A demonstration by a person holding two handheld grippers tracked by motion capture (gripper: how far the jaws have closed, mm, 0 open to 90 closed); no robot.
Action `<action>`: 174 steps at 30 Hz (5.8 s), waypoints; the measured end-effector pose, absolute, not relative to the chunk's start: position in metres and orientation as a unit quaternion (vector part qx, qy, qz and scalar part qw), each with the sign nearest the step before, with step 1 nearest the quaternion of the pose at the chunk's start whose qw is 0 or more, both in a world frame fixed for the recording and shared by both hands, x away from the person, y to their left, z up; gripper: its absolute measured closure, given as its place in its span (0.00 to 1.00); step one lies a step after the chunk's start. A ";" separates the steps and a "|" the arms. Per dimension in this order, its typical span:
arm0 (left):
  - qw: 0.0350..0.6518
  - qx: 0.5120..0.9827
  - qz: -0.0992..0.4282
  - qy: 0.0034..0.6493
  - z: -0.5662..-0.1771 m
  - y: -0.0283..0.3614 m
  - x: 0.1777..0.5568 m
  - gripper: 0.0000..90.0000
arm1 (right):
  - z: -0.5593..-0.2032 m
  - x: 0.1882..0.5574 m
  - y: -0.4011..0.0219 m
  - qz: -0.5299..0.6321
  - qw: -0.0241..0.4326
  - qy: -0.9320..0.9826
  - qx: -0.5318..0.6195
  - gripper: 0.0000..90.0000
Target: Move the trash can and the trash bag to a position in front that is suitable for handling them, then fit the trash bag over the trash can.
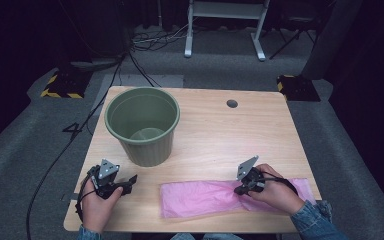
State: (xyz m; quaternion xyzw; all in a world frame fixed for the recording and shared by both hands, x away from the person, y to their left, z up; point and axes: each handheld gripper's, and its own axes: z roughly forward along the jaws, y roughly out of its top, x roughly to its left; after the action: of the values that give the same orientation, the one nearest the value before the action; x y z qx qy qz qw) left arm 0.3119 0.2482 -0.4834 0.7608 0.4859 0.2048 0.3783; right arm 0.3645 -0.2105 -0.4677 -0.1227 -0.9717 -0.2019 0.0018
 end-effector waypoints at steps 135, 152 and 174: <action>0.462 0.810 0.132 0.336 -0.482 0.172 0.337 0.35 | -0.494 0.355 -0.339 -0.317 -0.184 -0.806 -0.465 0.37; 0.454 0.812 0.138 0.340 -0.483 0.175 0.337 0.34 | -0.452 0.361 -0.314 -0.325 -0.179 -0.826 -0.424 0.25; 0.445 0.810 0.143 0.354 -0.487 0.184 0.335 0.33 | -0.474 0.453 -0.263 -0.236 -0.102 -0.881 -0.397 0.20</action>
State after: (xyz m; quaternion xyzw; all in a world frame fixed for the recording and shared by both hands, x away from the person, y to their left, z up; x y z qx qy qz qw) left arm 0.3347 0.1842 -0.4870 0.8098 0.3545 0.1431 0.4451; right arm 0.4531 -0.2630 -0.4742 -0.3971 -0.8812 -0.2355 -0.1020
